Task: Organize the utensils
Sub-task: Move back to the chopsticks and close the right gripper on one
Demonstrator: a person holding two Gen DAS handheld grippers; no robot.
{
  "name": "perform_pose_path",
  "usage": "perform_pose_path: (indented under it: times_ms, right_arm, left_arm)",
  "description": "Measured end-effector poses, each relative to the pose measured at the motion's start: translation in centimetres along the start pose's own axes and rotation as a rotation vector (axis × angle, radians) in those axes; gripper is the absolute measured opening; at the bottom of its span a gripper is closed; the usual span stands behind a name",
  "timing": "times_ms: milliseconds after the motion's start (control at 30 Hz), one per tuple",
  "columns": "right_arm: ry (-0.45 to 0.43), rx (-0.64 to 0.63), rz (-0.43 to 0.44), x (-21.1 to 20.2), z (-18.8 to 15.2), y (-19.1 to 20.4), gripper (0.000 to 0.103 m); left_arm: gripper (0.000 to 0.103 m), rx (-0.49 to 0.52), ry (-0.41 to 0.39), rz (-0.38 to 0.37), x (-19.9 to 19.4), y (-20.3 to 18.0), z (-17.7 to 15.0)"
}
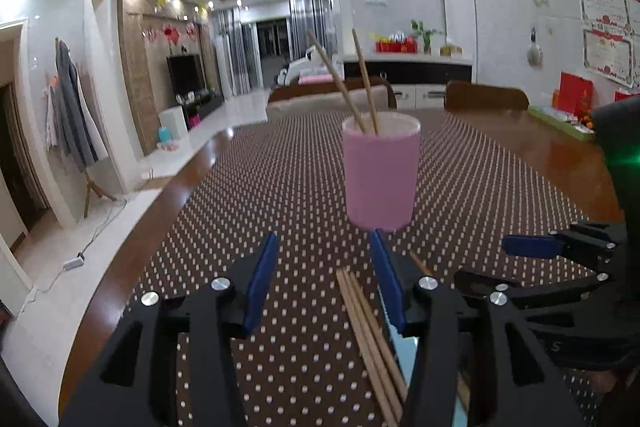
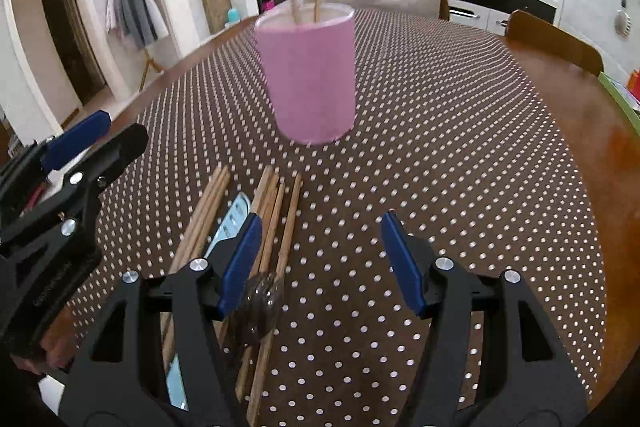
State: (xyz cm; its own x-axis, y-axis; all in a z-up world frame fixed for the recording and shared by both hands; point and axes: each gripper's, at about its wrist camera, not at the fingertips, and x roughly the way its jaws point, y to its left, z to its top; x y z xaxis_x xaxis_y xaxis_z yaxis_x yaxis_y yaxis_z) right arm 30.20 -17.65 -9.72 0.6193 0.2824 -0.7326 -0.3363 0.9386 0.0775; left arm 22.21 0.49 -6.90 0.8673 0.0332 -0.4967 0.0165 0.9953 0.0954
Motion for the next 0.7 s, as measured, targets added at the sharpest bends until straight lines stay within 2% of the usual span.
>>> perform_pose_path:
  times_ms: [167,267,333,400,567,700]
  right_arm:
    - [0.069,-0.008,-0.009,1.8,-0.5,0.3,0.062]
    - [0.098,0.004,-0.022,2.5,-0.7,0.2,0.061]
    - [0.11,-0.051,-0.058,2.9,-0.7,1.0,0.06]
    - [0.115,-0.057,-0.043,2.9,-0.6,1.2,0.051]
    - [0.106,-0.06,-0.042,3.0,-0.2,1.1,0.01]
    - [0.1,0.016,0.028,3.0,-0.1,-0.7,0.008]
  left_arm:
    - [0.053,0.007,0.075,0.002,0.7,0.9,-1.2]
    - [0.053,-0.02,0.165,-0.032,1.6,1.6,-2.0]
    - [0.054,-0.036,0.209,-0.051,2.1,2.0,-2.4]
    - [0.057,-0.05,0.263,-0.069,2.7,2.3,-3.0]
    - [0.061,-0.083,0.373,-0.12,3.9,2.4,-3.9]
    - [0.067,-0.092,0.389,-0.121,4.4,2.4,-4.2]
